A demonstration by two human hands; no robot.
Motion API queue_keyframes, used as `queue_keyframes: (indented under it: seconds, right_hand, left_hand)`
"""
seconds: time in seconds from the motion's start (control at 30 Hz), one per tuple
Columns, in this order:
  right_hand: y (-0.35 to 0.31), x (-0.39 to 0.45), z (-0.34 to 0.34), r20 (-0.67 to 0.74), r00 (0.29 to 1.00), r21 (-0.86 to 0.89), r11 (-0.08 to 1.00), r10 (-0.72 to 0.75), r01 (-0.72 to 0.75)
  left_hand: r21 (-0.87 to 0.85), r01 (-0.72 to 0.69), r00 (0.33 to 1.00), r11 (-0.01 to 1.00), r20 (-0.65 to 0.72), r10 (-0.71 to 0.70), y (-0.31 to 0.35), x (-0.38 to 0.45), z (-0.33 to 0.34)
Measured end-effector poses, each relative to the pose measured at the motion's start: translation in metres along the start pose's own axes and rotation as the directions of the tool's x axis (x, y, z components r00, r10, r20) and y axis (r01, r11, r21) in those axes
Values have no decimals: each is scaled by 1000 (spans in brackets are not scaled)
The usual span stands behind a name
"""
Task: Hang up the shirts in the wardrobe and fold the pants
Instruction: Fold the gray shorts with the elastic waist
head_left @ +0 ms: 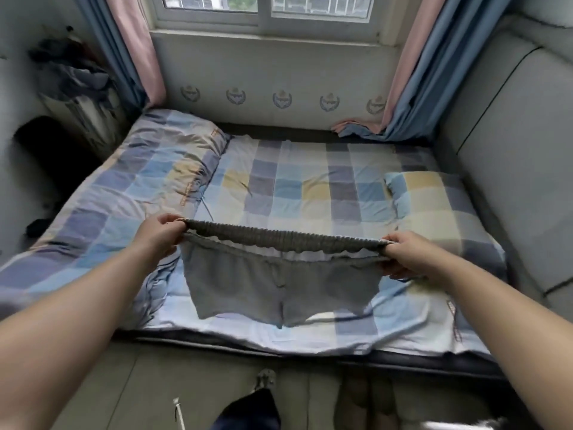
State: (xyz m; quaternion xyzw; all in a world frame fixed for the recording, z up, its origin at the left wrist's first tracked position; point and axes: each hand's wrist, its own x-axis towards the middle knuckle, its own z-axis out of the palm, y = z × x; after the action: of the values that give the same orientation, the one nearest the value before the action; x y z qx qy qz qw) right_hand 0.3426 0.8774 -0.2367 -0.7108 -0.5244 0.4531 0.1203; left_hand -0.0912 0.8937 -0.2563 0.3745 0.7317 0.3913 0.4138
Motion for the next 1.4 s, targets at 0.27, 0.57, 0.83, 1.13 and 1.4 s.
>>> queue_keyframes:
  seconds: [0.27,0.57,0.83,1.13,1.4]
  right_hand:
    - [18,-1,21,2,998,332,941,68,-65]
    - [22,139,78,-31,918,787,576,396,-222]
    - [50,330,132,-68,825,851,464,561,-246]
    - [80,524,168,-242,821,744,642,517,-185]
    - [79,602,203,-120,919,667,716,375,-205]
  left_hand:
    - [-303,108,993,947,-13,-117,-24,-17,20]
    - [-436,340,927,833,4,-376,-63,100,109]
    - [-339,465,860,818,-45,-508,-140,263,194]
    - [-252,395,909,884,-34,-416,-184,425,266]
    - [-198,348,937,916,81,-339,-236,492,287]
